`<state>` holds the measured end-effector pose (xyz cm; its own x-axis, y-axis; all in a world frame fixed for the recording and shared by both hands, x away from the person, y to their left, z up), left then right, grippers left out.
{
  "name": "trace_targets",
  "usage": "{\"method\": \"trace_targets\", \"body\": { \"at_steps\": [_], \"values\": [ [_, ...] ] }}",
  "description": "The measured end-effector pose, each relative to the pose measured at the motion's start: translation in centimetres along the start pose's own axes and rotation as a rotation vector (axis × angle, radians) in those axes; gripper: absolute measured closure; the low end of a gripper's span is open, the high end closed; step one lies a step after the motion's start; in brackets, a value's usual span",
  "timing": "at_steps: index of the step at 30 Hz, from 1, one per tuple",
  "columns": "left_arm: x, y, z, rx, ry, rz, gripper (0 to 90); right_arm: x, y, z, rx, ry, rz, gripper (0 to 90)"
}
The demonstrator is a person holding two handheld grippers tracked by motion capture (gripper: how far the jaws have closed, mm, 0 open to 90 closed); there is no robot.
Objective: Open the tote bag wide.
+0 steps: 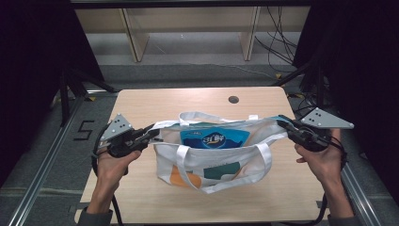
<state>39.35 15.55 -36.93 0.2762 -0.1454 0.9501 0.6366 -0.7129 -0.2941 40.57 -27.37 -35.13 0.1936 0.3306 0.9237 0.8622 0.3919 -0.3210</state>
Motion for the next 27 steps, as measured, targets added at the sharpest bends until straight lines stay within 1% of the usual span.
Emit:
{"method": "trace_targets", "body": {
  "at_steps": [2, 4, 6, 7, 9, 10, 11, 12, 13, 14, 15, 16, 17, 18, 19, 20, 21, 22, 23, 24, 25, 26, 27],
  "values": [
    [-0.2, 0.6, 0.2, -0.001, -0.012, -0.001, 82.2, -0.7, 0.4, -0.1, -0.012, 0.010, 0.010, 85.7],
    [-0.7, 1.2, 0.4, -0.005, -0.011, 0.015, 82.2, -1.4, 0.7, -0.2, -0.020, 0.016, 0.018, 85.6],
    [-1.3, 1.5, 0.7, -0.002, -0.022, 0.036, 82.1, -2.1, 1.0, -0.3, -0.019, 0.012, 0.018, 85.6],
    [-1.5, 1.6, 0.8, -0.003, -0.025, 0.042, 82.0, -2.6, 1.1, -0.1, -0.012, 0.023, 0.036, 85.5],
    [-2.2, 1.8, 1.1, 0.000, -0.028, 0.064, 82.0, -3.2, 1.5, 0.1, -0.014, 0.023, 0.037, 85.5],
    [-2.5, 2.0, 1.2, -0.004, -0.033, 0.068, 81.9, -3.5, 1.6, 0.3, -0.014, 0.020, 0.055, 85.4],
    [-2.9, 2.1, 1.3, 0.001, -0.035, 0.083, 81.9, -3.7, 1.8, 0.2, -0.008, -0.002, 0.070, 85.3],
    [-3.3, 2.2, 1.5, 0.006, -0.035, 0.098, 82.0, -3.9, 2.0, 0.4, -0.008, 0.013, 0.074, 85.3],
    [-3.9, 2.3, 1.7, 0.004, -0.038, 0.111, 82.0, -4.0, 2.2, 0.4, -0.011, -0.009, 0.068, 85.3],
    [-4.2, 2.3, 1.9, 0.004, -0.038, 0.127, 82.0, -4.3, 2.4, 0.7, -0.010, -0.012, 0.079, 85.2],
    [-4.8, 2.4, 2.1, 0.005, -0.047, 0.136, 82.0, -4.5, 2.5, 0.9, -0.010, -0.002, 0.093, 85.1],
    [-5.4, 2.6, 2.4, 0.002, -0.061, 0.148, 82.0, -4.7, 2.8, 1.0, -0.005, -0.022, 0.091, 85.0],
    [-6.1, 2.8, 2.6, -0.004, -0.082, 0.157, 82.0, -5.0, 3.0, 1.0, 0.002, -0.027, 0.105, 84.6],
    [-6.5, 2.9, 2.8, -0.006, -0.097, 0.159, 82.0, -5.4, 3.2, 1.3, 0.006, -0.021, 0.120, 84.4],
    [-7.0, 3.1, 2.9, -0.010, -0.092, 0.171, 82.0, -5.7, 3.3, 1.4, 0.008, -0.019, 0.127, 84.2],
    [-7.6, 3.2, 3.0, -0.007, -0.091, 0.186, 82.0, -6.1, 3.5, 1.4, 0.012, -0.037, 0.144, 84.0],
    [-8.2, 3.5, 3.0, -0.012, -0.091, 0.197, 82.0, -6.5, 3.6, 1.7, 0.012, -0.027, 0.157, 84.0],
    [-8.5, 3.6, 3.0, -0.016, -0.095, 0.203, 81.9, -7.0, 3.8, 1.8, 0.019, -0.037, 0.178, 83.9],
    [-8.9, 3.7, 3.0, -0.019, -0.097, 0.210, 81.9, -7.3, 3.9, 1.6, 0.024, -0.049, 0.179, 83.8],
    [-9.4, 3.9, 2.9, -0.016, -0.086, 0.231, 81.9, -7.7, 3.9, 1.9, 0.026, -0.031, 0.193, 83.8],
    [-9.7, 4.1, 2.8, -0.022, -0.082, 0.232, 81.7, -8.0, 3.9, 2.0, 0.029, -0.034, 0.204, 83.9],
    [-10.4, 4.3, 2.8, -0.023, -0.062, 0.268, 81.6, -8.2, 4.1, 1.8, 0.032, -0.055, 0.200, 83.9],
    [-11.0, 4.5, 2.8, -0.021, -0.048, 0.299, 81.7, -8.7, 4.1, 2.0, 0.035, -0.053, 0.220, 83.9]
  ]
}}
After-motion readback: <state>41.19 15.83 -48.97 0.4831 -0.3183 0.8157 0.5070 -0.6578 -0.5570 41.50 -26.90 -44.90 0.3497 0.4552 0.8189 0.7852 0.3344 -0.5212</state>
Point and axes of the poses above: each handheld gripper's, and its own axes: y roughly forward along the jaws, x roughly out of its top, z roughly to its left, the point moved 5 cm from there along y, roughly forward along the jaws, and after that the axes turned 6 degrees about -x, right-handed, at the moved point
